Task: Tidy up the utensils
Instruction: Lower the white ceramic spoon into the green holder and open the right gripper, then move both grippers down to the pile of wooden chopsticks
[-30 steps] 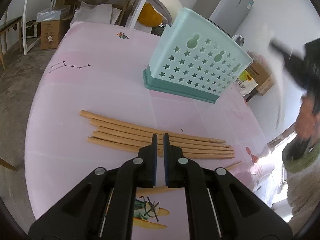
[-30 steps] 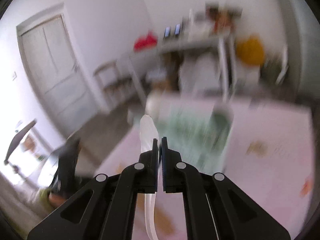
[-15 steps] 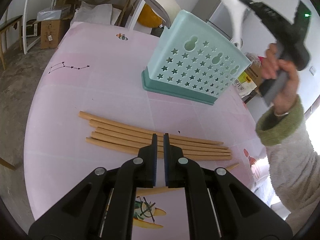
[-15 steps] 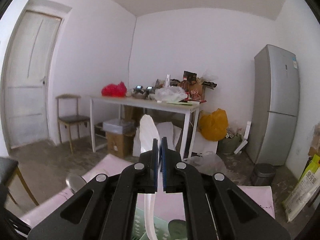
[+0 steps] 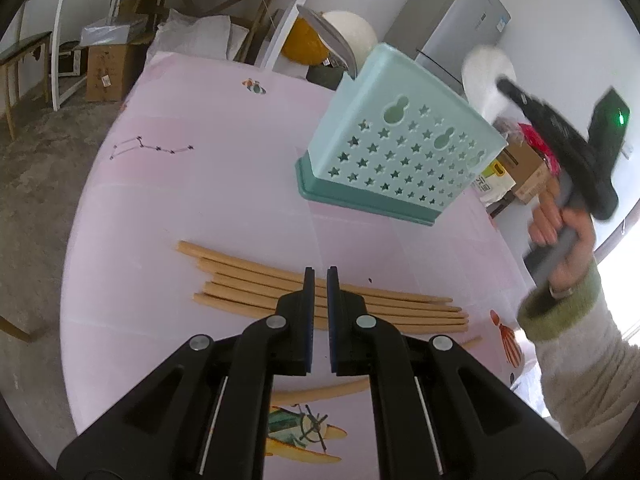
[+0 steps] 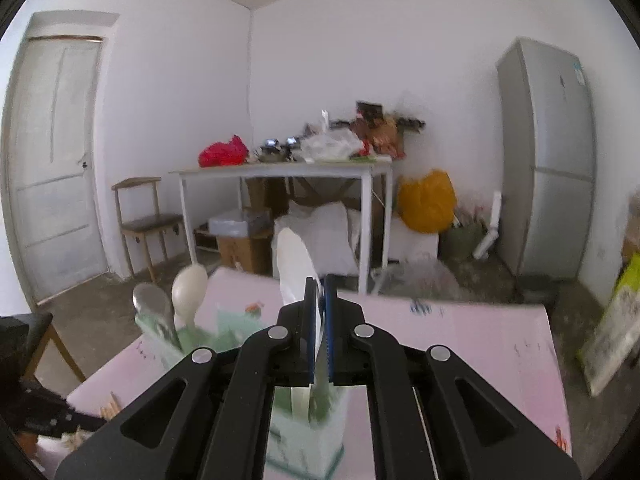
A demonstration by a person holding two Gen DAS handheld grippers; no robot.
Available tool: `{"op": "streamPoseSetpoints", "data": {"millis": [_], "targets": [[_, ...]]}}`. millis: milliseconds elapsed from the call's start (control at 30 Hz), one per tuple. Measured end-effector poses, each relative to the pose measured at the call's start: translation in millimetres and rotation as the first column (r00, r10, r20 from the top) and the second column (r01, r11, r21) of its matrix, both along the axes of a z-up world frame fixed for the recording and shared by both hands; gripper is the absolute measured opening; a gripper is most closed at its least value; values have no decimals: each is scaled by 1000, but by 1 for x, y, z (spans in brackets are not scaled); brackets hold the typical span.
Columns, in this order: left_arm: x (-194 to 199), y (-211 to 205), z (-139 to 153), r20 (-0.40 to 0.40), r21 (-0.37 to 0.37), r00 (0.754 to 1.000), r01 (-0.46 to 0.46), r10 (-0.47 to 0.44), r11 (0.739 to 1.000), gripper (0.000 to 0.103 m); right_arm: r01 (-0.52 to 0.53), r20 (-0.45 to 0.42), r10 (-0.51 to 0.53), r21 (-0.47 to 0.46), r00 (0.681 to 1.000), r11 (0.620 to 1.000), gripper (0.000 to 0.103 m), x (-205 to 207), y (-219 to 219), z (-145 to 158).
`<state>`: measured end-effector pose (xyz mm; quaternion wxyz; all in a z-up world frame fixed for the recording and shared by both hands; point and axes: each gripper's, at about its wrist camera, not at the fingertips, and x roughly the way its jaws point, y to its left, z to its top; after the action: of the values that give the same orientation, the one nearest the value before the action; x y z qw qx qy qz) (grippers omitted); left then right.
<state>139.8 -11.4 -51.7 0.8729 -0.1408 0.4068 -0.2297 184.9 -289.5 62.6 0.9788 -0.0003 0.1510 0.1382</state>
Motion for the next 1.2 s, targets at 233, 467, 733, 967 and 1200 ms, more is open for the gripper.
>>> {"op": "streamPoseSetpoints", "data": {"millis": [233,467,733,967,1200], "targets": [[1,1,16,49,33,998,-31,29,999,5,70,-46,-66,98,997,993,63,-45,-36,-1],[24,-11,26,87,206,996,-36,19,978,5,35,-244,35,276,969,960,65,-104,-37,-27],[45,-43,12,107,465,989,37,-98,885,4,-148,-601,307,299,738,943,33,-132,69,-114],[44,-53,-12,40,561,991,81,-124,824,0,-130,-685,265,243,679,961,25,-110,105,-142],[24,-42,-6,-70,450,988,156,-140,879,0,4,-694,209,291,690,957,25,-75,93,-144]]}}
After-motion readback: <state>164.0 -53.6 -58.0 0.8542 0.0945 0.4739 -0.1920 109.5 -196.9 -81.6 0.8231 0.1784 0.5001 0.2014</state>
